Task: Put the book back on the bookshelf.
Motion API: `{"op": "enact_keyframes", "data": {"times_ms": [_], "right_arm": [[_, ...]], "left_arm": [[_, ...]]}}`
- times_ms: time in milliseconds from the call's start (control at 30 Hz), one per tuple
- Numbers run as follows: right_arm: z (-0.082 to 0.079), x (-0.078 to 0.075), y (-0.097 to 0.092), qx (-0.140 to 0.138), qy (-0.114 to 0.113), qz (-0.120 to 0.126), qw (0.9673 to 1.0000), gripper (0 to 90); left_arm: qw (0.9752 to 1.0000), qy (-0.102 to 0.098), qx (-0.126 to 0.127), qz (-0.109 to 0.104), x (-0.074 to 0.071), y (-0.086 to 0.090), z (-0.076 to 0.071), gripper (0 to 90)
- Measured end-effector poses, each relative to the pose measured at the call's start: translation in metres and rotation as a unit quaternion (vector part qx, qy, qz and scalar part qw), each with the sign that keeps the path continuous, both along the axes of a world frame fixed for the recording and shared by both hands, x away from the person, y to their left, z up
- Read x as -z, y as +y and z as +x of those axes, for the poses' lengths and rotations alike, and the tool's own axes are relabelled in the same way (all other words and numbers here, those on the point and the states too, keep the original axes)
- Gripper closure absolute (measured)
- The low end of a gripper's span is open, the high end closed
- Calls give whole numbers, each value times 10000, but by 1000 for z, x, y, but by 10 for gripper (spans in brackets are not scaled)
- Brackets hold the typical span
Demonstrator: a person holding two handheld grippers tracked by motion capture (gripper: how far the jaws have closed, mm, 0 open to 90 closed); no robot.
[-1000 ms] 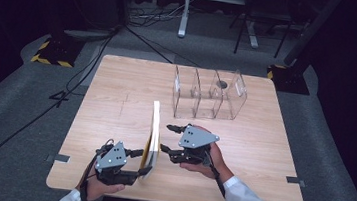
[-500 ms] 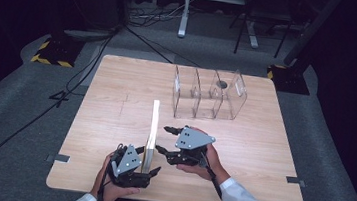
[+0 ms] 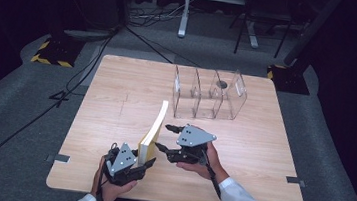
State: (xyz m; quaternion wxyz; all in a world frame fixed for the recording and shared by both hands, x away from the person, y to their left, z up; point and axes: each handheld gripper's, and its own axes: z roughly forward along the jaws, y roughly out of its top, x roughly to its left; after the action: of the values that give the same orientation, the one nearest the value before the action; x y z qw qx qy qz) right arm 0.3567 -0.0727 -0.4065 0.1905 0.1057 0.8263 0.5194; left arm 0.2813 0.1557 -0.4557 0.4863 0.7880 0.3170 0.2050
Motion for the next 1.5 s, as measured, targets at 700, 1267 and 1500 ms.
{"op": "enact_keyframes", "data": {"times_ms": [700, 1267, 1500], "right_arm": [[13, 6, -20, 342, 119, 17, 9993, 355], [24, 22, -89, -175, 598, 265, 9977, 263], [20, 31, -116, -741, 852, 208, 9934, 277]], "left_arm": [[9985, 184, 308, -406, 4, 25, 15, 751], [9759, 404, 2069, -568, 7, -6, 28, 750], [9637, 376, 2612, -401, 3, -33, 38, 749]]}}
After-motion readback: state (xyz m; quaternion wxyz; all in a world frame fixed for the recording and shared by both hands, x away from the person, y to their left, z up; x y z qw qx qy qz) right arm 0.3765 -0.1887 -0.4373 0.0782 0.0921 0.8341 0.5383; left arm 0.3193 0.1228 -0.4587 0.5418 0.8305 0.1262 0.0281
